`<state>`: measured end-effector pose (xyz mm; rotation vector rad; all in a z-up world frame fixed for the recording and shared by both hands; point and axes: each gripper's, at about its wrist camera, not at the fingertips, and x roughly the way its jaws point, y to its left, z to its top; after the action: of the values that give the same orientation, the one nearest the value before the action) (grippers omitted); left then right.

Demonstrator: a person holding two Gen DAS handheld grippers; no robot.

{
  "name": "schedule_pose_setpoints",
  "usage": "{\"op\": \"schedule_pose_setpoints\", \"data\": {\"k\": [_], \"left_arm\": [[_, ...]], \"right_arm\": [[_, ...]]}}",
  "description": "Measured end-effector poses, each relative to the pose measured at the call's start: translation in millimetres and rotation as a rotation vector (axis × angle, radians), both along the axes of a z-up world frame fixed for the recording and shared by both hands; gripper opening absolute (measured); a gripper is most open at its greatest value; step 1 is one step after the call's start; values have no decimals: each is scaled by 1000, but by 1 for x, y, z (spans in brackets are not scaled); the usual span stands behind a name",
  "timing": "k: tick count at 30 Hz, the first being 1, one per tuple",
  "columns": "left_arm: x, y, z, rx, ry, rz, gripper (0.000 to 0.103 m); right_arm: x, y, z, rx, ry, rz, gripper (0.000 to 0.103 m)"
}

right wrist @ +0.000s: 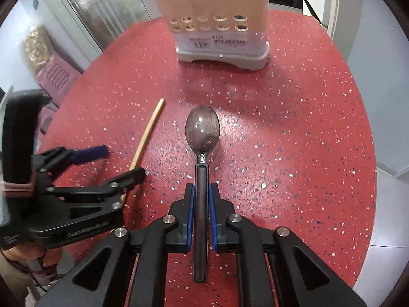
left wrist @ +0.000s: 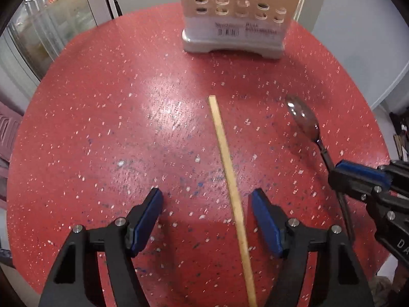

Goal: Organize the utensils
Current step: 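Close the left tool on the wooden chopstick while the right holds the spoon, then lift and carry the spoon with the right tool while the left carries the chopstick over the holder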

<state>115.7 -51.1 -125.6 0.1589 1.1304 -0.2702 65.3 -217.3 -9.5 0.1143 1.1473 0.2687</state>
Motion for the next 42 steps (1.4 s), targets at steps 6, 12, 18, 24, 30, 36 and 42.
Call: {"op": "schedule_pose_setpoints", "data": {"k": [6,12,18,24,30,36,42], "left_arm": [[7,-14,6,8,42,-67,49],[6,-10,11,-88,30,-64,32],[-9,1,19,-161,-40,-26,32],[-17,9,46,-223,-153,-2,32],[-15,11,75,-239,-226,9,32],[-6,15,100,-260,-273,21,32],[5,11,122,-276,-318,21,32]], "right_arm": [[-3,-3,6,63,-23,10,11],[7,2,14,108,-54,6,11],[8,-4,21,161,-85,-10,12],[4,-9,35,189,-128,-15,12],[5,-11,53,206,-175,-18,12],[16,-13,72,213,-218,-20,12],[29,-16,93,213,-265,-22,12]]}}
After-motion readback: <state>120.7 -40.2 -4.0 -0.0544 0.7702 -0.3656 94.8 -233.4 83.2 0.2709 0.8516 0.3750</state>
